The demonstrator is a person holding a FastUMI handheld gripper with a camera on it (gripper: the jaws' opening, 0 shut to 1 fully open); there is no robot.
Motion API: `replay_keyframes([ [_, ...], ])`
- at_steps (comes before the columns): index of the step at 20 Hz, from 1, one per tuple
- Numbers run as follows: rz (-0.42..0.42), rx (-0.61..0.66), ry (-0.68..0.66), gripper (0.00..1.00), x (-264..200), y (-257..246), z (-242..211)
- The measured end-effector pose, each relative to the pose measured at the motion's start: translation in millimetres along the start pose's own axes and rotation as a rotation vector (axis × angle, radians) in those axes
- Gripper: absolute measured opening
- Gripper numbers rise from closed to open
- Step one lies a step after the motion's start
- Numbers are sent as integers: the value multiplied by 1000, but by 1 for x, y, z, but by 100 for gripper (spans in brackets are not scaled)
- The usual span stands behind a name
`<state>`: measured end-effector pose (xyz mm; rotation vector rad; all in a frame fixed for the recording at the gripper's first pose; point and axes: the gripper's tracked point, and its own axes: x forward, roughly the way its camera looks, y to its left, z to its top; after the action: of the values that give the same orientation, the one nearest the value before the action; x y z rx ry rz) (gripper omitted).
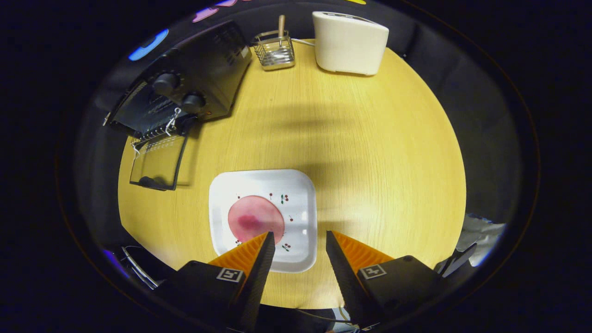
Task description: Open the toaster oven, put the food inside, and close the toaster oven door.
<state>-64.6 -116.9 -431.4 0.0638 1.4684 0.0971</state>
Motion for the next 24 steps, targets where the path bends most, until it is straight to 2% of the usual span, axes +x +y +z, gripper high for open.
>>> replay_keyframes([
  [1,-2,1,12,76,8,-2,3],
  [5,-34,-36,79,44,31,-10,0],
  [7,-24,-33,90,28,25,-12,4],
  [9,16,-21,89,16,28,-7,3],
  [11,92,4,75,9,31,-4,1],
  [14,256,171,88,5,22,8,-10],
  [18,381,373,-15,5,14,11,-11],
  [24,472,556,-123,5,-4,23,-13],
])
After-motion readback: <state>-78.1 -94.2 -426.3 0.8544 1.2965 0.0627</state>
